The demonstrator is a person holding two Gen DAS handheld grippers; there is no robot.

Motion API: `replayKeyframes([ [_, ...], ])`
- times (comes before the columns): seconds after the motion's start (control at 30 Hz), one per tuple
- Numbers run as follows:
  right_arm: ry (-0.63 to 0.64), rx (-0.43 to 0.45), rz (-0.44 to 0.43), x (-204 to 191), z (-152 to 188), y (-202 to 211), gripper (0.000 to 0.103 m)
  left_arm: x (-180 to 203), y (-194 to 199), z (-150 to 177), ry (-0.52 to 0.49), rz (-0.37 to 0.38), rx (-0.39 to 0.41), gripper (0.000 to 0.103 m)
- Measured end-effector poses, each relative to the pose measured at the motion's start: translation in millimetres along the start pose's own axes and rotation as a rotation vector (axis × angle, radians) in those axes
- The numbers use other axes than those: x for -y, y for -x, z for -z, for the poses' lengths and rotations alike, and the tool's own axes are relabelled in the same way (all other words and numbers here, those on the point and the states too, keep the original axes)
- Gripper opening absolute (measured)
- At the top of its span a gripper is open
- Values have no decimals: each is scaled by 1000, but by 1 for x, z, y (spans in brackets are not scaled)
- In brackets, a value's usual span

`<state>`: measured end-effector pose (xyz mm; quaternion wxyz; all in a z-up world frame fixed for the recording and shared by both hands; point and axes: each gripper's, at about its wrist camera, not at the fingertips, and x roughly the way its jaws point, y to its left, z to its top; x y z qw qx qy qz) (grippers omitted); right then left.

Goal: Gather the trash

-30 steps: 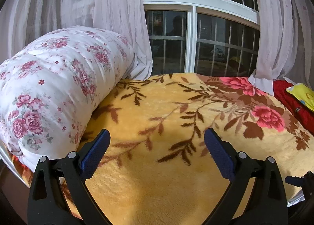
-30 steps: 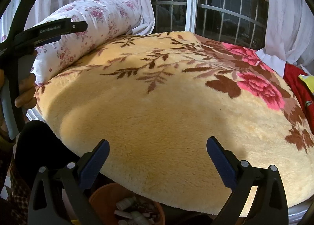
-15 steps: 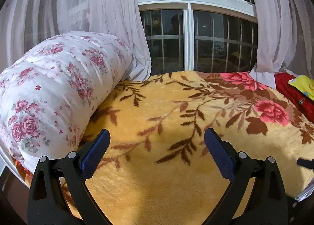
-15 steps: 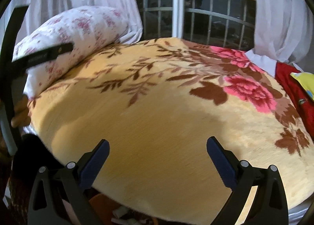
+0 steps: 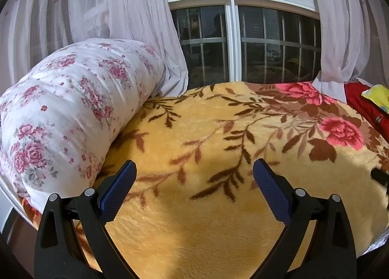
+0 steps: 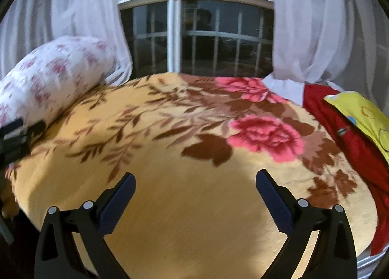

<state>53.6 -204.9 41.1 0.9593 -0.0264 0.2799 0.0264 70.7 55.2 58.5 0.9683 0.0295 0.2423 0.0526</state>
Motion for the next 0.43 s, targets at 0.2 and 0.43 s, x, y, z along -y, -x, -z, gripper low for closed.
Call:
replayKeyframes([
  [0.2, -33, 17, 5, 9, -5, 3, 98, 0, -1, 0, 5, 3, -5, 94],
  [0.43, -23, 19, 17, 12, -8, 2, 98, 3, -4, 3, -3, 0, -18, 94],
])
